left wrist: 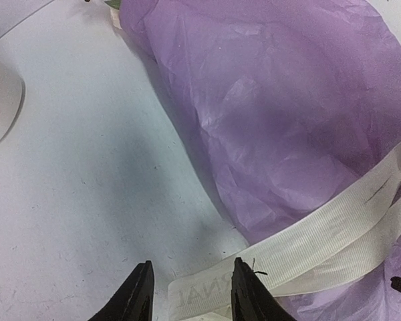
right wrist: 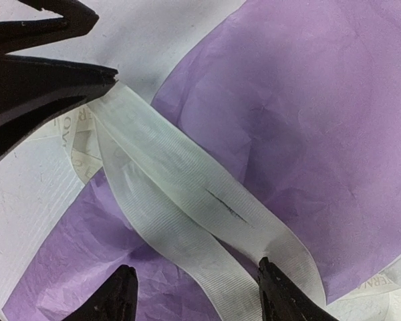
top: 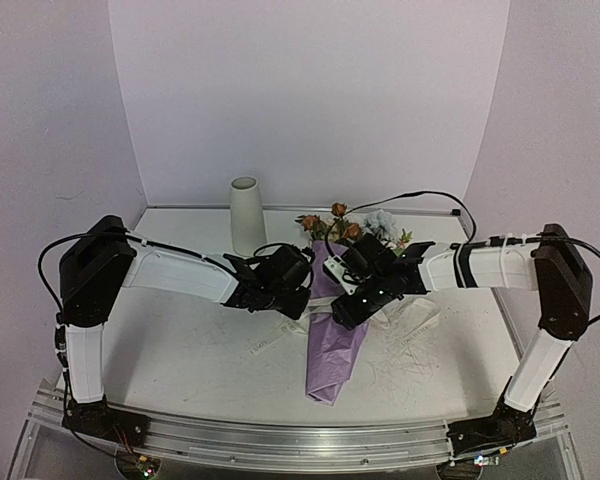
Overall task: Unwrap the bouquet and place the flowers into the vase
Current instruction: Untie the ribbon from the wrapping paper.
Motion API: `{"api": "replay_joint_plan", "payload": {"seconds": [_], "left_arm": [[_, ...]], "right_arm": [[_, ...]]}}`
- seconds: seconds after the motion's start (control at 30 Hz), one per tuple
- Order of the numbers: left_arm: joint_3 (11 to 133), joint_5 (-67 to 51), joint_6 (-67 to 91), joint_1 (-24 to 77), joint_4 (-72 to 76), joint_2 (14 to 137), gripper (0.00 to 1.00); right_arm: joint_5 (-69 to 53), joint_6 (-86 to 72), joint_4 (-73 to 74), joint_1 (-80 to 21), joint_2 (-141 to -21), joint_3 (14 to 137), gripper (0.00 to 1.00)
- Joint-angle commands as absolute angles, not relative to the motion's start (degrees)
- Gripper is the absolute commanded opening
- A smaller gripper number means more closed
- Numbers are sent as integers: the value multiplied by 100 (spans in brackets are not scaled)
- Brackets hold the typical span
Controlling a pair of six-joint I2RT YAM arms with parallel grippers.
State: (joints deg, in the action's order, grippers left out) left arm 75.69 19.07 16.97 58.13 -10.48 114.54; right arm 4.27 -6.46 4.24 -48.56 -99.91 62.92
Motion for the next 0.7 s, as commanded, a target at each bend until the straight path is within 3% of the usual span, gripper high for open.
{"api": "replay_joint_plan", "payload": {"seconds": [0.0, 0.2, 0.37, 0.5, 0.6, 0.67], "left_arm": [[7547, 1914, 1792, 5810, -939, 11322, 40], [7511, 1925, 1824, 5808, -940, 11282, 40], [7504, 1926, 1835, 5804, -937, 11246, 40], [7529, 1910, 1855, 5808, -938, 11231, 39], [7541, 1915, 1883, 5810, -941, 11206, 39], [7533, 1918, 1903, 5807, -940, 11191, 39]], "right_arm": [[715, -554, 571, -4867, -10072, 6495, 54], [844, -492, 589, -4881, -10081, 6451, 32], [1018, -513, 615, -4905, -10004, 6414, 21], [1054, -552, 596, -4905, -9817, 6376, 5], [1043, -571, 572, -4908, -9654, 6333, 4], [956, -564, 571, -4905, -9592, 6320, 13]]}}
